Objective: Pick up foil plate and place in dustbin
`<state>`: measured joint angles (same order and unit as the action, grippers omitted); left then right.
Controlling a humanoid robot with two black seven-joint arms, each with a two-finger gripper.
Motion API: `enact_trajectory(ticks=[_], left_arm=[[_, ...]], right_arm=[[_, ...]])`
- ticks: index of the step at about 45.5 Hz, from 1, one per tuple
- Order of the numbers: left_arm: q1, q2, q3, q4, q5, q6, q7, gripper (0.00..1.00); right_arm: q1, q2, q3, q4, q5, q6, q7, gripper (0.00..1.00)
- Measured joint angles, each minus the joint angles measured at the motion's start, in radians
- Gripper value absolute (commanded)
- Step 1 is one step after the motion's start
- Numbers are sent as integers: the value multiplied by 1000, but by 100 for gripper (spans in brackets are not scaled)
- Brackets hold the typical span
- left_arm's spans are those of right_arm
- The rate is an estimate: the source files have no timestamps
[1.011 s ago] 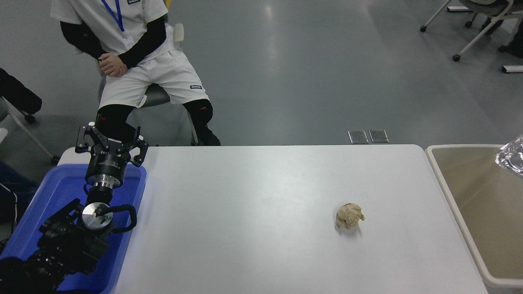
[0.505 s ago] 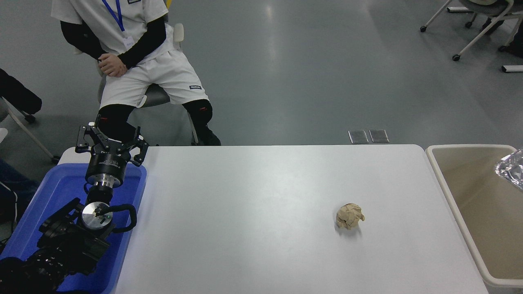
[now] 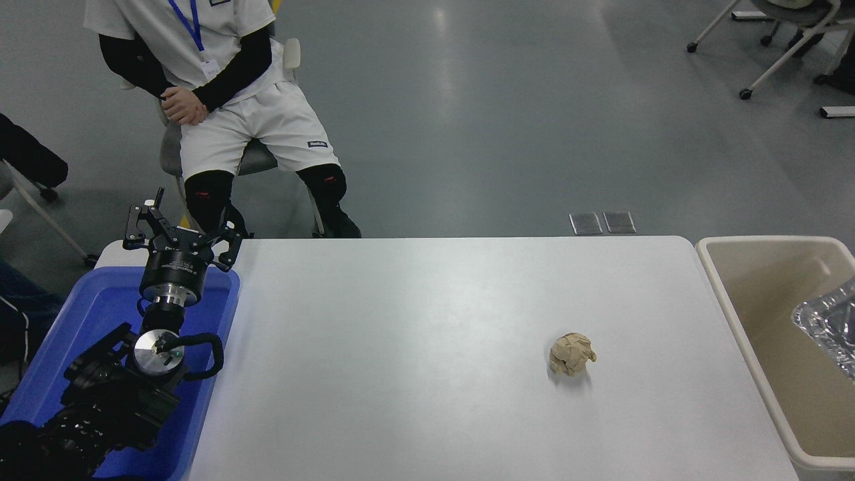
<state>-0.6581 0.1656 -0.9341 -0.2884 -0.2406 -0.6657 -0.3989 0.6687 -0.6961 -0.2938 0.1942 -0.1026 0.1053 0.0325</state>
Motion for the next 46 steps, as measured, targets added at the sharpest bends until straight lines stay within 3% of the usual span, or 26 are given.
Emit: enact_trajectory(ticks=[15, 46], left_arm=[[0, 0, 0, 0, 0, 0, 0, 99], [0, 0, 0, 0, 0, 0, 0, 99]], right_arm=[[-41, 102, -7, -21, -5, -184, 0, 0], [-55, 135, -13, -27, -10, -318, 0, 0]])
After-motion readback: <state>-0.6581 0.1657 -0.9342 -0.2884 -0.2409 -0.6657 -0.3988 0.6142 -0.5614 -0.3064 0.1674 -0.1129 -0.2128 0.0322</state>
